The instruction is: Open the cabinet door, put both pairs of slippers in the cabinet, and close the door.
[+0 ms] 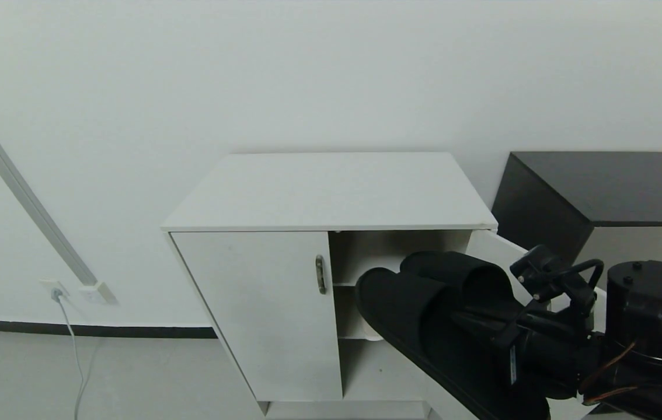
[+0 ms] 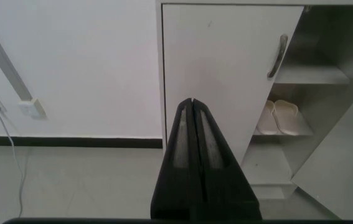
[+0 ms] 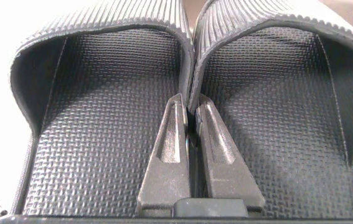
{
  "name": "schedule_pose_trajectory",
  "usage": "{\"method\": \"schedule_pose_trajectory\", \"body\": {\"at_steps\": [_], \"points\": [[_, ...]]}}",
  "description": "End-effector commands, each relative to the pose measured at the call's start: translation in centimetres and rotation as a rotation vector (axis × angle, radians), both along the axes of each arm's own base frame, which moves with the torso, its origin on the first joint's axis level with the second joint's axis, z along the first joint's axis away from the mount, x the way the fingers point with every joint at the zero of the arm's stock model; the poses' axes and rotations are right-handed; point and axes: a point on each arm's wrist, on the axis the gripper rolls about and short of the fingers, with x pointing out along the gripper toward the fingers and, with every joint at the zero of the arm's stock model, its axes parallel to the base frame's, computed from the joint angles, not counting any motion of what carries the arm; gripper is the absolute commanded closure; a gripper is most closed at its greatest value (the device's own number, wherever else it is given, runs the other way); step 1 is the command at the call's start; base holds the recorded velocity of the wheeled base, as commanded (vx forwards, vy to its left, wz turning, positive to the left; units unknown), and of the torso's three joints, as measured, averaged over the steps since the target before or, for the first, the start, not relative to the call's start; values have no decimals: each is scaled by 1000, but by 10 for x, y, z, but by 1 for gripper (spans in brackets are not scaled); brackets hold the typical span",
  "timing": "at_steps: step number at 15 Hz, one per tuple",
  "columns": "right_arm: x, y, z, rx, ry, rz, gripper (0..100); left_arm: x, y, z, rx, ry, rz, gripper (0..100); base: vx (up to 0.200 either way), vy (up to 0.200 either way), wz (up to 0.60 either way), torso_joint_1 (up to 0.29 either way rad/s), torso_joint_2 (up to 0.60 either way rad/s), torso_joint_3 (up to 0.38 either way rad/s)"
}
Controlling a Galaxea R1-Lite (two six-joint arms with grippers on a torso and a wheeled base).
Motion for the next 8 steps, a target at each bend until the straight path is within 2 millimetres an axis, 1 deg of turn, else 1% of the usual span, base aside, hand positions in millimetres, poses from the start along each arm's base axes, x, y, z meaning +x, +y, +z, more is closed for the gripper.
{"method": "schedule_pose_trajectory", "body": {"at_steps": [1, 8], "points": [[0, 0, -1, -1, 3, 3, 100, 0, 0, 0, 0, 2, 1, 100, 0, 0, 0, -222, 549, 330], [-1, 1, -1, -3, 4, 8, 100, 0, 0, 0, 0, 0, 1, 100, 0, 0, 0, -194, 514, 320]]}}
